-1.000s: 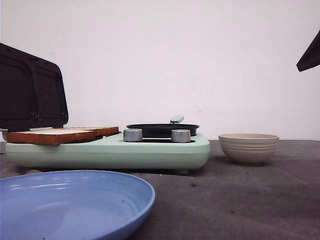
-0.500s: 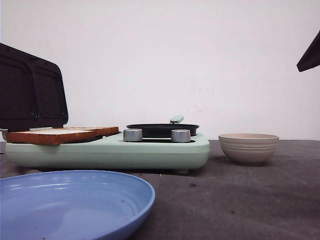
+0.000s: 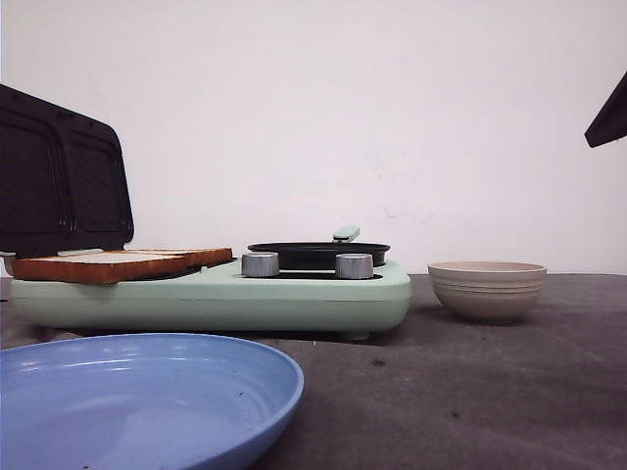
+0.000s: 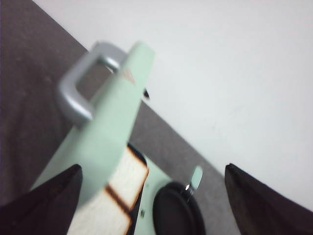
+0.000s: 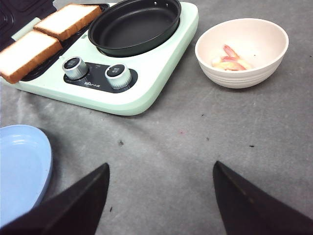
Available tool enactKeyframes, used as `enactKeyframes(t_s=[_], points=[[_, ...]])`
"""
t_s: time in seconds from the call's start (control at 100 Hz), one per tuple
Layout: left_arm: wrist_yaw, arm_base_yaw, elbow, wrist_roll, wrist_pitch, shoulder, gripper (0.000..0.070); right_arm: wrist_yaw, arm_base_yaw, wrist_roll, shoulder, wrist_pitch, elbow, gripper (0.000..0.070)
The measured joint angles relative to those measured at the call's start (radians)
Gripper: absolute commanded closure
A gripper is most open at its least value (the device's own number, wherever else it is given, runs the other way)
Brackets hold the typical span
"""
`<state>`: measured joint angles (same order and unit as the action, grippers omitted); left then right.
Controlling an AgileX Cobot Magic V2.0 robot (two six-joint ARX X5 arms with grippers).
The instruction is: Make breakfast with bread and shrimp
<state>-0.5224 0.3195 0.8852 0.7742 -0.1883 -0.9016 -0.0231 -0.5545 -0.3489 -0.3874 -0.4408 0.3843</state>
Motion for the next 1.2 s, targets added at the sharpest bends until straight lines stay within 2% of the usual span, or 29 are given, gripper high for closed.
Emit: enactKeyframes(t_s=[0.14, 0.23, 0.48, 0.79, 1.07, 1.13, 1.2], points=[[-0.079, 0.061, 0.082, 0.02, 0.008, -0.106, 0.0185, 0.0, 0.0, 0.0, 0.0, 0.0, 0.0, 0.0291], [-0.097, 0.069, 0.128, 0.026, 0.006, -0.177, 0.0185, 0.0, 0.0, 0.0, 0.0, 0.0, 0.0, 0.0291], [-0.102, 0.069, 0.222, 0.027, 0.009, -0.348, 0.0185, 0.0, 0.0, 0.0, 0.0, 0.0, 0.0, 0.0291], [-0.111, 0.068, 0.224, 0.03, 0.01, -0.464, 0.0185, 0.0, 0.0, 0.0, 0.0, 0.0, 0.0, 0.0291], [-0.132, 0.043, 0.224, 0.05, 0.074, -0.555, 0.0192, 0.0, 0.0, 0.0, 0.0, 0.0, 0.0, 0.0291], [-0.135, 0.038, 0.224, 0.062, 0.097, -0.569, 0.0211, 0.0, 0.0, 0.0, 0.0, 0.0, 0.0, 0.0291], [-0.136, 0.032, 0.224, 0.076, 0.122, -0.58, 0.028, 0.0, 0.0, 0.0, 0.0, 0.0, 0.0, 0.0291]])
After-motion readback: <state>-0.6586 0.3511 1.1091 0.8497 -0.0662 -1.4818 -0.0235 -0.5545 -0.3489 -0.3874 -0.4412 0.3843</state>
